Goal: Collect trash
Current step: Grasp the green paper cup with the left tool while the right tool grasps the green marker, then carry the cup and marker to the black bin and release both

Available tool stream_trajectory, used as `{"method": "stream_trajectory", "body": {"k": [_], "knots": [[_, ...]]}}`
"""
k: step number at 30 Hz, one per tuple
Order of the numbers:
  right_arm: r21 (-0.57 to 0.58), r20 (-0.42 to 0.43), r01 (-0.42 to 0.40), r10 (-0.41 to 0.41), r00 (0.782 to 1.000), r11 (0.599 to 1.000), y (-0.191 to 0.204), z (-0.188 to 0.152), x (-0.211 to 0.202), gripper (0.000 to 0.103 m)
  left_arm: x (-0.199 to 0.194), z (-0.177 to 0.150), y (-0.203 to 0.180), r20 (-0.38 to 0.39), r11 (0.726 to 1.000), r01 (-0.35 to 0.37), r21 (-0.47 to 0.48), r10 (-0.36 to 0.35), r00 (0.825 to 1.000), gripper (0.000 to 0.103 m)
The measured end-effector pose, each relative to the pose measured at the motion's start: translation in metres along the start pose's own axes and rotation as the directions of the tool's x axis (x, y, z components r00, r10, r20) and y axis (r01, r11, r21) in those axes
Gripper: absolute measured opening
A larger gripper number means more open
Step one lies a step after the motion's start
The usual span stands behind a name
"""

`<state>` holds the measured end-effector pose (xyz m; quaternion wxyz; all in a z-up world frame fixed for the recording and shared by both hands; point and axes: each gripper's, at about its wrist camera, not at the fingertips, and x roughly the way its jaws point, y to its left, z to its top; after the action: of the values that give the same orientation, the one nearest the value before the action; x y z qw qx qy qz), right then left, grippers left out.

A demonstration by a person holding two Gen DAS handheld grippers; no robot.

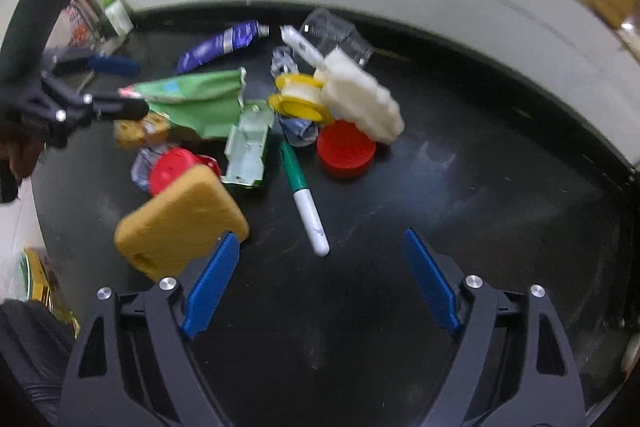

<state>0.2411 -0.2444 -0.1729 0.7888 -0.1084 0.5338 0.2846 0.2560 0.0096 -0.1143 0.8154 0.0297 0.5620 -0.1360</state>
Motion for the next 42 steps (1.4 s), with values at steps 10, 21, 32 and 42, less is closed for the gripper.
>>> {"method": "stream_trajectory", "body": {"k": [10, 21, 32, 42], "knots": [[-0.070, -0.073, -0.019, 0.014, 0.997, 0.997, 0.004, 0.015, 0.053, 0.059, 0.048, 0.017, 0.009, -0.094, 0.995, 0.094, 0.026, -0.091, 0.991, 0.078], [-0.088, -0.051, -0.010, 0.006, 0.999, 0.996, 0.016, 0.024, 0.050, 0.014, 0.029, 0.016, -0.016, -0.055, 0.990, 0.040, 0.138, -0.033, 0.998, 0.036], [0.030, 0.064, -0.036, 0.034, 0.997, 0.999, 0.019, 0.022, -0.025, 0.014, -0.042, 0.003, -0.020, 0.053, 0.996, -0.080, 0.034, 0.078, 0.996, 0.036], [-0.010, 0.150, -0.069, 0.069, 0.986, 0.998, 0.063, 0.018, -0.096, 0.014, -0.104, -0.056, -0.058, 0.150, 0.975, -0.183, -0.123, 0.201, 0.968, 0.036]]}}
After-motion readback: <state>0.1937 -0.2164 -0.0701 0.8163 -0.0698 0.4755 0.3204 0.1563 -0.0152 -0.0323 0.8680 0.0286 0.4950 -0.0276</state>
